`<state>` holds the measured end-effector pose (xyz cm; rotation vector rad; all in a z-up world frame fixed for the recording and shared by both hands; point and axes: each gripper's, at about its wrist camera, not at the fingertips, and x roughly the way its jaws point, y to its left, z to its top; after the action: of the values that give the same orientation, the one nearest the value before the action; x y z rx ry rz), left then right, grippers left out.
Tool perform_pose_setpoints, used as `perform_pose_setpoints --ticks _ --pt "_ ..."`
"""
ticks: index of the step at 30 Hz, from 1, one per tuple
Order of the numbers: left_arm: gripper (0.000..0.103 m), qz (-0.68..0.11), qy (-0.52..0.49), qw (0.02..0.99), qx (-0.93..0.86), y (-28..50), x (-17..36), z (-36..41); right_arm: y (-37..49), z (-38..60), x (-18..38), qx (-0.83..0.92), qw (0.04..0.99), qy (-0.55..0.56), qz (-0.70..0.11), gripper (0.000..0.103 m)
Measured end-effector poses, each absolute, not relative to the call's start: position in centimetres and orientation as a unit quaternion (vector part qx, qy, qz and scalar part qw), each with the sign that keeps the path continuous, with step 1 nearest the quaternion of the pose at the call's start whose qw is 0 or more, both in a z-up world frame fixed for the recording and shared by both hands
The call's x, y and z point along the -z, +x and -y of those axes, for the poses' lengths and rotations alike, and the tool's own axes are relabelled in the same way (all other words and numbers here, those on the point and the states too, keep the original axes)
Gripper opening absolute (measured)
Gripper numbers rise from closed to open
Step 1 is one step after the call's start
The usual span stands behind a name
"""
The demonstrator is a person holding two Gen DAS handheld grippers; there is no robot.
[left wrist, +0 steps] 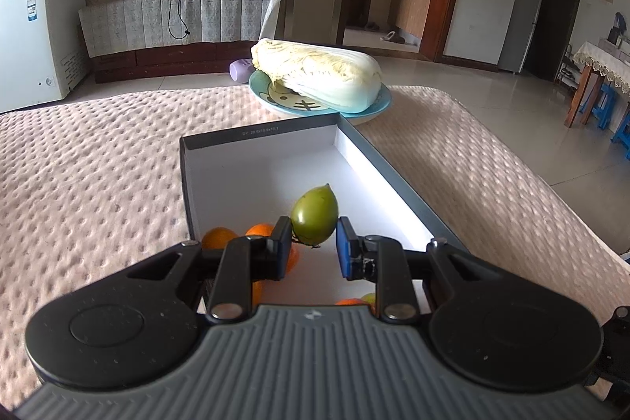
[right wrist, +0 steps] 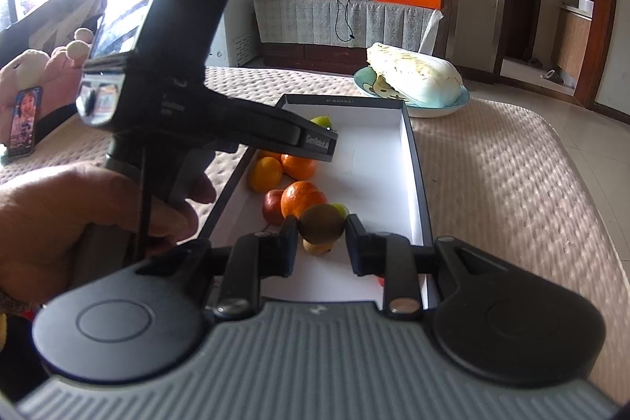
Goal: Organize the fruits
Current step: 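Open the left tool to drop the green pear into the box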
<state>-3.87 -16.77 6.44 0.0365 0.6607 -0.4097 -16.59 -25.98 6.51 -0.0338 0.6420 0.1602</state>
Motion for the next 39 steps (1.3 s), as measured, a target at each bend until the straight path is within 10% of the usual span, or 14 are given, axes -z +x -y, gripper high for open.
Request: perform_pose_setpoints --ticks 39 --pt "0.048 -0.302 0.020 0.933 0.194 -4.8 -7.3 15.2 -15.5 25.9 -6.9 -0.070 0.951 -0.004 -0.302 0.029"
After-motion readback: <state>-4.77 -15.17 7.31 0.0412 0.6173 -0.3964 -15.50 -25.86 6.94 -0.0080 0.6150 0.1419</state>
